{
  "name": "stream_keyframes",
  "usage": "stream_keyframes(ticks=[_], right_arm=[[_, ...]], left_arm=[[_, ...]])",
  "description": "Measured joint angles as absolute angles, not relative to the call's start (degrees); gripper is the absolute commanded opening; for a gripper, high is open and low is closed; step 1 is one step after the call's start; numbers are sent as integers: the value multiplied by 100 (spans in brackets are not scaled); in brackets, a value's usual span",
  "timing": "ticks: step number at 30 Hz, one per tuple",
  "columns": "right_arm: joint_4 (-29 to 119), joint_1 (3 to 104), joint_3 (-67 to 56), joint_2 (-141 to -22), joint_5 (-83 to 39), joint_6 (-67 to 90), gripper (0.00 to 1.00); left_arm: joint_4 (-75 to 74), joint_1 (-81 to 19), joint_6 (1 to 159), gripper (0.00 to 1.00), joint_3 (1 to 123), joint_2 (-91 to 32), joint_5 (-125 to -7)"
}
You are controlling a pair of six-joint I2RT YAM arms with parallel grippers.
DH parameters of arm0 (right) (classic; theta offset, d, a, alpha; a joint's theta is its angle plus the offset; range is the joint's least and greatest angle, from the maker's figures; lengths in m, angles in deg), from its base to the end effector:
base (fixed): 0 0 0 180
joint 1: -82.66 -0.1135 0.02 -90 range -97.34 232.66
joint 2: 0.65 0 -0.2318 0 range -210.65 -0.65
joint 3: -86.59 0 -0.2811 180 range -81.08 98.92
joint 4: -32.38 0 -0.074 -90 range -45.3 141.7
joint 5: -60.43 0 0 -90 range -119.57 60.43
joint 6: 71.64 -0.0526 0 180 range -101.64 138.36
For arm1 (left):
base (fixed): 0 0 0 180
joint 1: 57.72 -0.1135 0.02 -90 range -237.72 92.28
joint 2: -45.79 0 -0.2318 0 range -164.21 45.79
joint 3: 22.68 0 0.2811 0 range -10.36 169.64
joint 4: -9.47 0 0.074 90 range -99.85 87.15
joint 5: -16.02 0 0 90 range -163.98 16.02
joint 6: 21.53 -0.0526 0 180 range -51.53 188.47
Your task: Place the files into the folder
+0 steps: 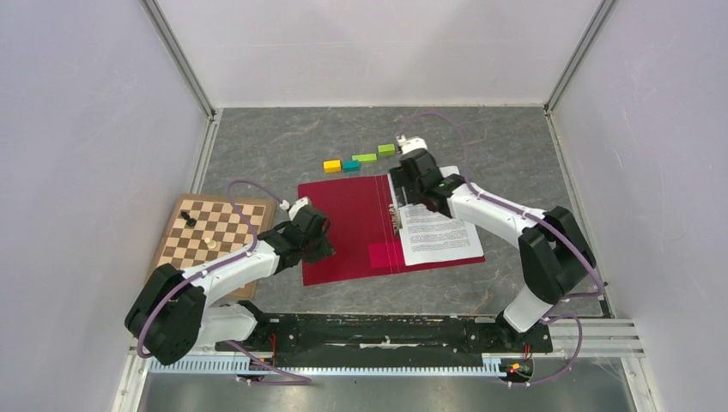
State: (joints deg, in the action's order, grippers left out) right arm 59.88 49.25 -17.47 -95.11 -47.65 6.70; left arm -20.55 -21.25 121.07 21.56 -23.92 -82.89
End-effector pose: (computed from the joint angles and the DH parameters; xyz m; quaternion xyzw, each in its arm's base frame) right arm 0.3351 0.2015 0.1661 -0.1150 0.9104 0.0072 0.3974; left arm 0.2178 -0.1508 0.1062 -0.1564 0.9395 -0.1545 0.2628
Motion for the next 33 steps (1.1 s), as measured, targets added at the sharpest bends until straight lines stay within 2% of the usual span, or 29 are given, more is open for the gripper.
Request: stream_keyframes(ticks=[6,17,27,33], right_arm=[[6537,3935,-1143,-9594,-5073,815,52],[7149,3404,-359,-10350,-5404,1107,28],[7365,3266,-341,-10562,-5454,1252,18],[7403,3251,-339,-10584,-5563,1309,16]], left_arm=[[-1924,-2125,12315,37,1975,-2480,-8333],[-1873,-2123,12743,38,1874,-2482,-8545],[-1803,-2121,12927,38,1835,-2477,-8593],[-1775,-2123,12953,38,1828,-2477,-8595]])
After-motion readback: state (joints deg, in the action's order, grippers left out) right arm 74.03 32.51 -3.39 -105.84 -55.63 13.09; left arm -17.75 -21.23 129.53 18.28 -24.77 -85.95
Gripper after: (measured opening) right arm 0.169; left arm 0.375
